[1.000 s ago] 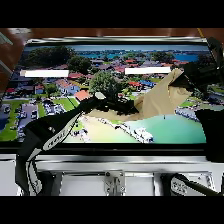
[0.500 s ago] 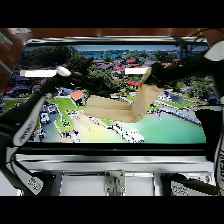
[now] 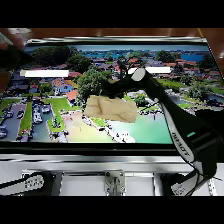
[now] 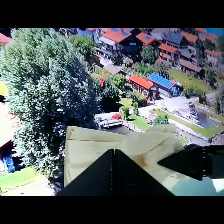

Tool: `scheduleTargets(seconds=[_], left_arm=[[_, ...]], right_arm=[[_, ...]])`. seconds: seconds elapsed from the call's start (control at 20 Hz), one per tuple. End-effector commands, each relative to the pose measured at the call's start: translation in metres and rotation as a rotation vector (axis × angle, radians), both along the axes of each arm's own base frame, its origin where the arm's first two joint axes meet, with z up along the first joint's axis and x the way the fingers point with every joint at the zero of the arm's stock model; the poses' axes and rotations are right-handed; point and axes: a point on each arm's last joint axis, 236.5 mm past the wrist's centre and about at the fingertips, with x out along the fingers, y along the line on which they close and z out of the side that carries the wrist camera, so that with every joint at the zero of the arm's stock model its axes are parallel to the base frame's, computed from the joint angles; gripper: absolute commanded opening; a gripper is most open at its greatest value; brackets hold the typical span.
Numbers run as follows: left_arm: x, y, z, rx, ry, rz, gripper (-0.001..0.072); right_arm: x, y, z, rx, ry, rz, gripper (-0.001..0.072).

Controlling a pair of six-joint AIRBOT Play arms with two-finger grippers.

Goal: Fold the shirts.

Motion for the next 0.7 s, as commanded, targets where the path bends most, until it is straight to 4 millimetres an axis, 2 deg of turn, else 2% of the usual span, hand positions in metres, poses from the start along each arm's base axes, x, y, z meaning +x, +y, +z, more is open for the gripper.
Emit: scheduleTargets(seconds=[0.0,0.1,0.15,0.2,0.25,0.35,0.5,0.6,0.65], left_arm=[[-0.038,0.023,0.039,0.06,-0.067,0.044,0.0042],[-0.045,0.017,0.048,0.069,-0.091,0.038,0.0042],[-0.046,0.015,0.05,0.07,-0.095,0.034,0.0042],[-0.047,0.012,0.049,0.07,-0.094,0.026,0.0042],[-0.047,0.009,0.048,0.07,-0.09,0.016,0.0042],[-0.048,0.003,0.048,0.069,-0.089,0.001,0.0042],[-0.048,-0.001,0.048,0.069,-0.089,-0.008,0.0042],[-0.048,-0.001,0.048,0.069,-0.089,-0.008,0.0043],[-0.048,-0.001,0.048,0.07,-0.089,-0.008,0.0043]], right_arm=[[-0.001,0.056,-0.035,0.129,0.08,-0.053,0.0067],[0.006,0.065,-0.04,0.169,0.101,-0.102,0.0093],[0.012,0.066,-0.04,0.177,0.092,-0.128,0.0155],[0.021,0.065,-0.037,0.184,0.07,-0.16,0.0395],[0.027,0.064,-0.033,0.196,0.058,-0.185,0.0529],[0.037,0.056,-0.029,0.205,0.053,-0.212,0.053],[0.024,0.036,-0.034,0.146,0.078,-0.123,0.0529],[0.001,-0.002,-0.047,-0.002,0.123,-0.009,0.0529],[-0.012,-0.033,-0.057,-0.119,0.154,0.046,0.053]])
